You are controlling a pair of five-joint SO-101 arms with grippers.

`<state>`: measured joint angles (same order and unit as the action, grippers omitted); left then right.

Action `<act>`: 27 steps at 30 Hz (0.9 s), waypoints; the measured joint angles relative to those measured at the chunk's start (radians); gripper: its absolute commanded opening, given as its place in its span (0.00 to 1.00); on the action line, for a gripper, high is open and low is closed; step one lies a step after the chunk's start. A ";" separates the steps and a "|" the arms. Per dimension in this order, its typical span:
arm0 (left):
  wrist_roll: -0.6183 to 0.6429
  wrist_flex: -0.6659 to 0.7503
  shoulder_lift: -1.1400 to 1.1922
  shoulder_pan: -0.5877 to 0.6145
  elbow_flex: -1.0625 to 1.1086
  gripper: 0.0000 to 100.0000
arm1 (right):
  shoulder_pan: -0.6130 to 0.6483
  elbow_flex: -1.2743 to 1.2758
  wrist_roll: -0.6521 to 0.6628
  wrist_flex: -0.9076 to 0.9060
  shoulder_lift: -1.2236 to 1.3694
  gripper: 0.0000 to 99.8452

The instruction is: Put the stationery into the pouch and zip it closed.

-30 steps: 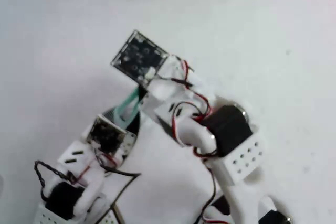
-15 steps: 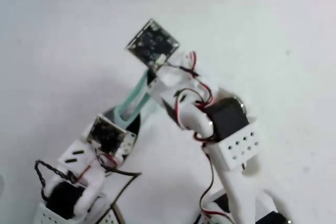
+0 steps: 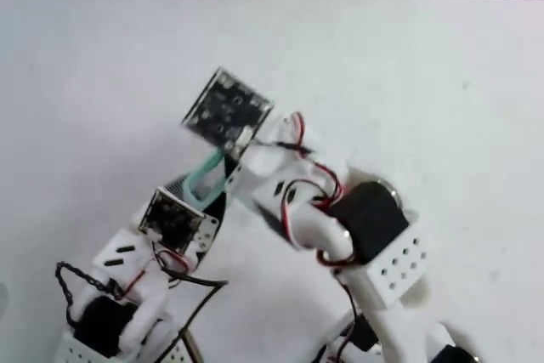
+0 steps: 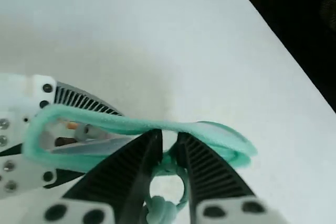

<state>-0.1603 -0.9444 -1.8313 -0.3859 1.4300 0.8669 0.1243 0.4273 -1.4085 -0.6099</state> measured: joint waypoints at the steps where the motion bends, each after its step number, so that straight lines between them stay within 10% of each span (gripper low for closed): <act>1: 0.002 0.000 0.000 0.000 0.000 0.02 | 0.025 -0.009 0.000 -0.015 0.000 0.02; 15: -0.003 0.000 0.002 -0.006 0.000 0.02 | 0.273 -0.178 -0.049 -0.209 0.000 0.02; 27: -0.002 0.002 0.002 0.000 0.000 0.02 | 0.031 -0.351 -0.052 -0.249 -0.020 0.14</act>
<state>-0.1619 -0.9429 -1.8297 -0.3859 1.4300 0.8976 -0.2271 0.3751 -1.6571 -0.6299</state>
